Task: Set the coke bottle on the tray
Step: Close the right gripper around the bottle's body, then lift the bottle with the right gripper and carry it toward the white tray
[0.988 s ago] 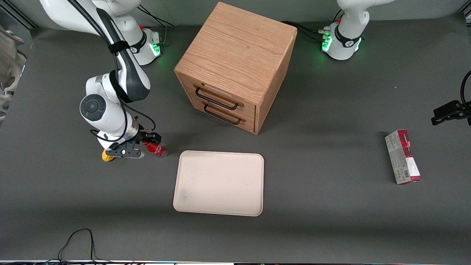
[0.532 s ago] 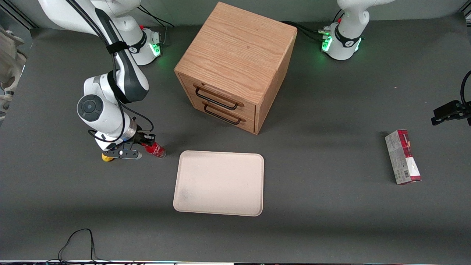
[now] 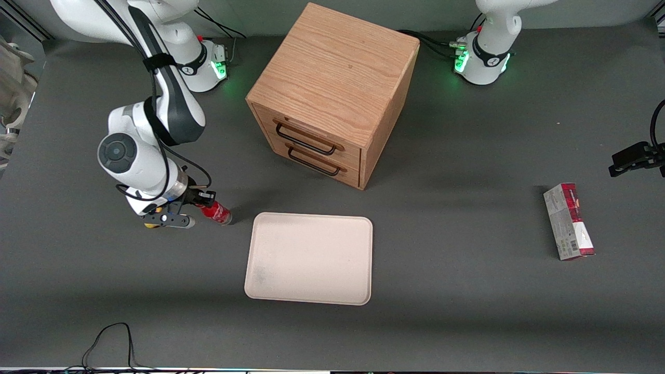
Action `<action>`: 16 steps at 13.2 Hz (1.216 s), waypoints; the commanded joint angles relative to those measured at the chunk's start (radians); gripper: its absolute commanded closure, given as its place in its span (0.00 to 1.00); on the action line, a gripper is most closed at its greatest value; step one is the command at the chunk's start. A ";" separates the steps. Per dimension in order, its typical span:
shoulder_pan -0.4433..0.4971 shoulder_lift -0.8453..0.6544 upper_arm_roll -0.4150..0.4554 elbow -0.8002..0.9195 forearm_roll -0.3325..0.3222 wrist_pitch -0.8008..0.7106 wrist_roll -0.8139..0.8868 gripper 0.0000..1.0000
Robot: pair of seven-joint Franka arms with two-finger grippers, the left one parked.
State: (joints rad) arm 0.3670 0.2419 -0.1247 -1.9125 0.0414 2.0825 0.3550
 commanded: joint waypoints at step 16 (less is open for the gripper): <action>-0.069 0.400 0.002 1.033 0.078 -0.653 0.032 1.00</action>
State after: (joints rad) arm 0.3032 0.4692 -0.1220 -1.1196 0.1003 1.4546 0.3588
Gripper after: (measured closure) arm 0.683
